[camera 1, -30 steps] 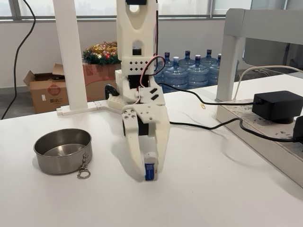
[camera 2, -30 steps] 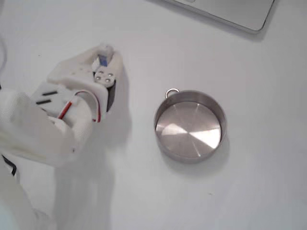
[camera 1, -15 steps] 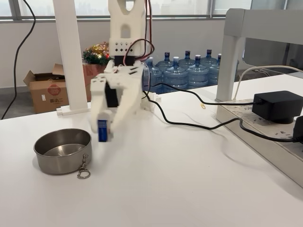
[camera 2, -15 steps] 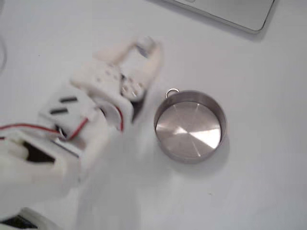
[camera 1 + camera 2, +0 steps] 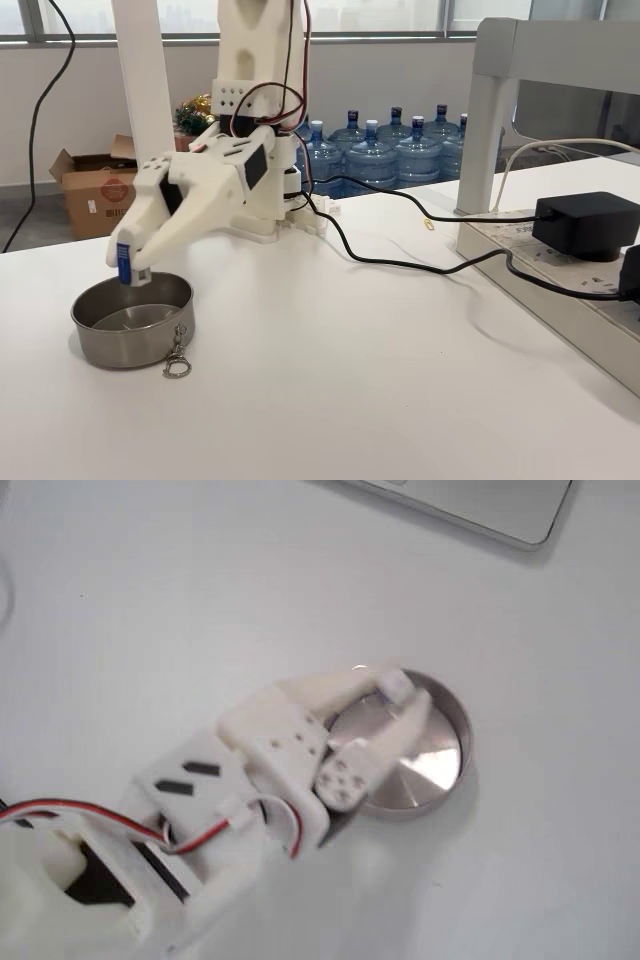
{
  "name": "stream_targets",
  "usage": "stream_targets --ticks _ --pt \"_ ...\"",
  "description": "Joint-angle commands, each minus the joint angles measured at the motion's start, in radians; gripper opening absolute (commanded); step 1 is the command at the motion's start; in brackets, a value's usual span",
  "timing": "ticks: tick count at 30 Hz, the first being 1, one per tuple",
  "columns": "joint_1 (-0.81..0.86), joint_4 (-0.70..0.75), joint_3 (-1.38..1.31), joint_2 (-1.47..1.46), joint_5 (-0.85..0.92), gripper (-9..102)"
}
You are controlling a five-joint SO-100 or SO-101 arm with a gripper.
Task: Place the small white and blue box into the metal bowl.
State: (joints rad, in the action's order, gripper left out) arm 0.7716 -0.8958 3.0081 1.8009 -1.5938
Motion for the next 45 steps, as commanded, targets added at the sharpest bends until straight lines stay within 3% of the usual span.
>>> stream_targets --ticks 1,6,15,21,26,38,42,45 --pt "0.015 -0.018 0.014 0.017 -0.003 4" --pt "0.006 -0.018 0.058 0.029 -0.005 15" --pt "-0.021 -0.017 0.080 0.107 0.038 16" --pt "-0.114 -0.017 0.123 0.245 0.270 -8" --pt "-0.296 -0.015 0.167 0.390 0.552 -6" --pt "-0.813 0.000 0.187 0.572 1.614 -6" --pt "-0.951 0.075 0.187 0.546 1.784 -6" --pt "-0.997 0.285 0.189 0.660 1.799 -5"
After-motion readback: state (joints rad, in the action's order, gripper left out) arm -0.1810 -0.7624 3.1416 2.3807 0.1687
